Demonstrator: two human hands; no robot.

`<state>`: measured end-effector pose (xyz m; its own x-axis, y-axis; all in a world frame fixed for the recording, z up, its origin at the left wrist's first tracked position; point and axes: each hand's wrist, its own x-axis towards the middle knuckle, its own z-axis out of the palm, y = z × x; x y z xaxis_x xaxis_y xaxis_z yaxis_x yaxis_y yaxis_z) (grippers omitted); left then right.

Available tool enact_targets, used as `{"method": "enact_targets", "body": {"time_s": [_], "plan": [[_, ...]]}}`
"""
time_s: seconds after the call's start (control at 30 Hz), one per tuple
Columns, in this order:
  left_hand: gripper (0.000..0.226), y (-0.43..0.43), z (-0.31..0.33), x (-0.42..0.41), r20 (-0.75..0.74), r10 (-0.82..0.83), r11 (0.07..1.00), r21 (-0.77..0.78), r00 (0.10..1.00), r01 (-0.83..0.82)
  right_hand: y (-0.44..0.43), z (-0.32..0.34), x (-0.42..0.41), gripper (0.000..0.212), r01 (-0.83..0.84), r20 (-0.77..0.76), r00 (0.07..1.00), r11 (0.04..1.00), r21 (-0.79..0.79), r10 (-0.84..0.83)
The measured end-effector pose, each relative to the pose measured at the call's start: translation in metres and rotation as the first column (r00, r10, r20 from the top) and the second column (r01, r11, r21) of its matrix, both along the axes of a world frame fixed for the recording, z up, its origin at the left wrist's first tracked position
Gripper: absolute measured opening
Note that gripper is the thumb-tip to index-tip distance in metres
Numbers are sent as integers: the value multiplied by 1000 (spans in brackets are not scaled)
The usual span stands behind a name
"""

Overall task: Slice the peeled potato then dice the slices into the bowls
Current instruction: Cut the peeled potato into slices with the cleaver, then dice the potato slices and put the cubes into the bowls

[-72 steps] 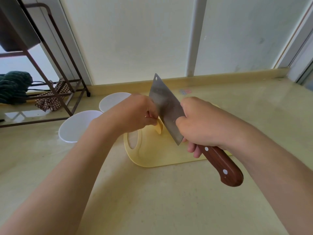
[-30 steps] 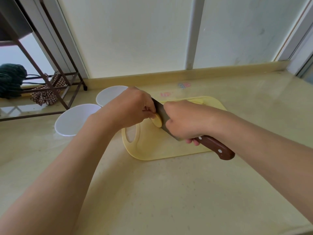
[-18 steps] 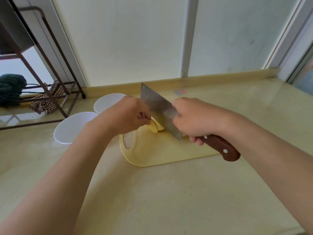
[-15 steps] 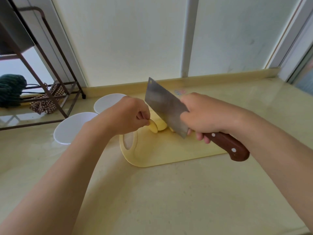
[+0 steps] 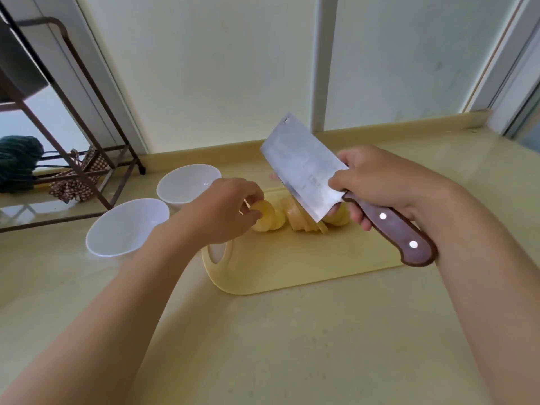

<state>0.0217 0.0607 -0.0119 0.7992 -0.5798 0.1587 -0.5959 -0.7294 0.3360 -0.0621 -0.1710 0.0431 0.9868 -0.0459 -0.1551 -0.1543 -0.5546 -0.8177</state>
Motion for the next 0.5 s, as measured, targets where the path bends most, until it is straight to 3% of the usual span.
{"method": "enact_targets", "body": {"time_s": [0.2,0.3,0.4,0.5], "plan": [[39,-5,-6,0,-69,13,999,38,998,-11,-12,-8,5,14,12,-43,999,978,211,-3],[57,-11,-6,-7,-96,5,989,150,995,9,-20,-12,2,14,40,-32,999,961,272,-33],[41,-21,-12,-12,-91,-32,975,216,995,51,-27,-14,0,15,65,-29,998,951,302,-59],[29,-24,-15,-14,-78,-32,988,146,996,43,-32,-15,-2,13,79,-17,997,944,322,-77]]}}
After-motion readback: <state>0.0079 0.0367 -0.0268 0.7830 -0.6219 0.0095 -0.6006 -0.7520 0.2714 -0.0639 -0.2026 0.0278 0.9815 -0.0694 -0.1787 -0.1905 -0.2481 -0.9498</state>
